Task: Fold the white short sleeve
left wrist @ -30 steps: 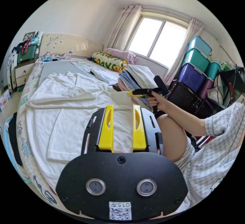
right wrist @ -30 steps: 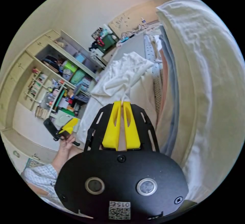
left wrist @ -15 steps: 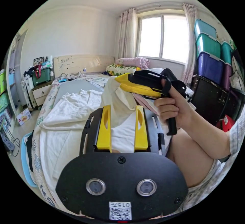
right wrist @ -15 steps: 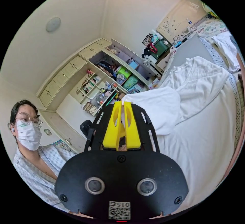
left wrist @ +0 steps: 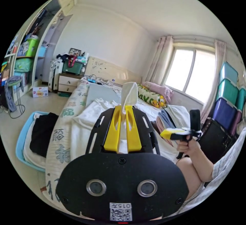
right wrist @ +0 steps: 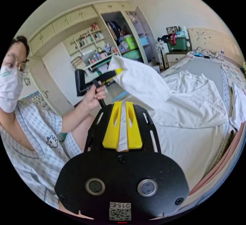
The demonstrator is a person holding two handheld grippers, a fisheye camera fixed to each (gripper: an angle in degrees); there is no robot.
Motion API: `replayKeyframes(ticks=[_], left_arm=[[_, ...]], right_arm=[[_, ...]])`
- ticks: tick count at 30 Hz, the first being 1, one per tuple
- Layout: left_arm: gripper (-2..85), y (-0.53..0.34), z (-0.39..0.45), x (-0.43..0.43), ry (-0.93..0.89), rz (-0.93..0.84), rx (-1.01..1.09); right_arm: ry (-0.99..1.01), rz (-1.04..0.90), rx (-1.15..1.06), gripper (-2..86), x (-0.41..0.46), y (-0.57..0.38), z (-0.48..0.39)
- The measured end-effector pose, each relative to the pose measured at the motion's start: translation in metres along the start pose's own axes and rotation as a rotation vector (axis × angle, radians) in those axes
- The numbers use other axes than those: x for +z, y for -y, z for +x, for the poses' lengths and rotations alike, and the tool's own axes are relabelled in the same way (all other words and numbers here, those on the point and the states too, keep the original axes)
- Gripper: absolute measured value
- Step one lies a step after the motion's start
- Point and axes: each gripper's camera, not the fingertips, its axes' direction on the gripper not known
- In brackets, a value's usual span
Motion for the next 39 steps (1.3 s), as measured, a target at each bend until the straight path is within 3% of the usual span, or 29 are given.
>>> replayKeyframes(ticks=[6,11,14,16,19,21,22,24,26,29,31,36,39], left_arm=[[0.6,-0.008,-0.027,-0.024,0.057,-0.011,-0.053],[0.7,-0.013,-0.032,-0.032,0.027,-0.046,-0.046],[0.6,-0.015,-0.04,-0.037,0.013,-0.05,-0.055],[0.6,-0.015,-0.049,-0.041,0.015,-0.032,-0.053],[0.8,0.014,-0.075,-0.069,0.141,0.006,-0.05],[1.4,0.061,-0.106,-0.107,0.313,0.106,0.0],[1.5,0.074,-0.117,-0.116,0.375,0.116,-0.015],[4.0,0.11,-0.163,-0.146,0.618,0.12,-0.152],[7.7,0.114,-0.181,-0.164,0.705,0.095,-0.222],[11.0,0.087,-0.17,-0.188,0.549,0.149,-0.21],[10.7,0.061,-0.154,-0.191,0.445,0.112,-0.175],[10.0,-0.017,-0.115,-0.159,0.095,-0.17,-0.151],[10.0,-0.047,-0.085,-0.132,0.011,-0.361,-0.054]], right_arm=[[-0.116,-0.359,-0.255,10.6,0.096,0.038,-0.095],[-0.251,-0.458,-0.292,7.0,0.112,0.046,-0.127],[-0.229,-0.467,-0.257,4.1,0.084,0.058,-0.127],[-0.258,-0.422,-0.193,3.3,0.038,0.074,-0.114],[-0.369,-0.222,0.008,2.4,-0.126,0.119,-0.06],[-0.689,0.023,0.206,2.3,-0.301,0.138,-0.019],[-0.827,0.061,0.248,2.4,-0.34,0.138,-0.013],[-1.299,0.107,0.512,3.7,-0.471,0.115,0.01],[-1.378,0.162,0.704,4.8,-0.542,0.078,0.004],[-1.193,0.347,0.601,5.0,-0.592,0.011,-0.057],[-1.095,0.334,0.506,5.0,-0.586,-0.022,-0.093],[-0.765,0.128,0.289,6.0,-0.495,-0.097,-0.163],[-0.512,-0.035,0.264,7.8,-0.435,-0.126,-0.165]])
